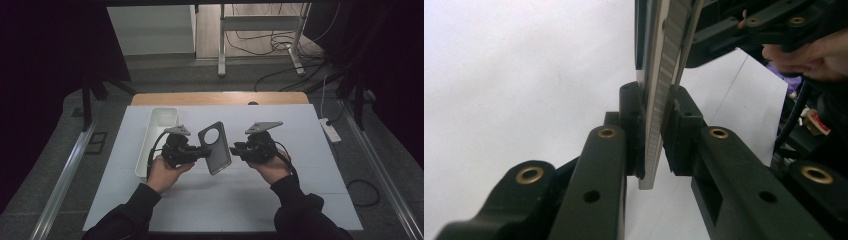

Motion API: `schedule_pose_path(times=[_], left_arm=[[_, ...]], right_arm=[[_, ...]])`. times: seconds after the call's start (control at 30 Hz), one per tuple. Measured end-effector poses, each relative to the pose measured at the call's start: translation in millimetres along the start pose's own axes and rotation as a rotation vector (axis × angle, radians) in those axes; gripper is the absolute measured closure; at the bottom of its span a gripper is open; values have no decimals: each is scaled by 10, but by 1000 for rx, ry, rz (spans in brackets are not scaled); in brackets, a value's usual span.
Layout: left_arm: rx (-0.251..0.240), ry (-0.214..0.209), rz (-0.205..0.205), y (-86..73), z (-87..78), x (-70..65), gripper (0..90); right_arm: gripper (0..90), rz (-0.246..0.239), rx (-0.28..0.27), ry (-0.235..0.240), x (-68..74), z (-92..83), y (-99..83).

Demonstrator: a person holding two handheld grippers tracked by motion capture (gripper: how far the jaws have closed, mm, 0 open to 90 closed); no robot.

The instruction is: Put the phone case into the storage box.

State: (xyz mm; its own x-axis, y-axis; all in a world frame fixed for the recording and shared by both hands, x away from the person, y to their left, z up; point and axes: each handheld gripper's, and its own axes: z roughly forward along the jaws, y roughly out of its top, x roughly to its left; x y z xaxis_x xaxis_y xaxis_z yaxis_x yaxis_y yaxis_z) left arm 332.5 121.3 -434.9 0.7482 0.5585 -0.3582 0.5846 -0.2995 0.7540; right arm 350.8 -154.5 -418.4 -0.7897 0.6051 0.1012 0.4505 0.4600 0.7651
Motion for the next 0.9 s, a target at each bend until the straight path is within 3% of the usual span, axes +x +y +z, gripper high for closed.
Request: schedule_pose_path(times=[0.03, 0.23, 0.37, 0.73, 0.9], left_arm=[[0, 0, 0, 0, 0, 0, 799], [24, 4, 32, -10, -62, 31, 798], [35, -4, 53, -7, -74, 23, 797], [52, -25, 93, 0, -69, -19, 797], [44, -40, 103, 10, -77, -42, 797]], right_arm=[[625, 0, 0, 0, 0, 0, 0], [333, -19, 2, 20, -31, -38, -16], [149, 2, 11, 78, -75, -42, -34], [23, -11, 0, 86, -13, -49, -47], [17, -10, 18, 80, 5, -23, -45]])
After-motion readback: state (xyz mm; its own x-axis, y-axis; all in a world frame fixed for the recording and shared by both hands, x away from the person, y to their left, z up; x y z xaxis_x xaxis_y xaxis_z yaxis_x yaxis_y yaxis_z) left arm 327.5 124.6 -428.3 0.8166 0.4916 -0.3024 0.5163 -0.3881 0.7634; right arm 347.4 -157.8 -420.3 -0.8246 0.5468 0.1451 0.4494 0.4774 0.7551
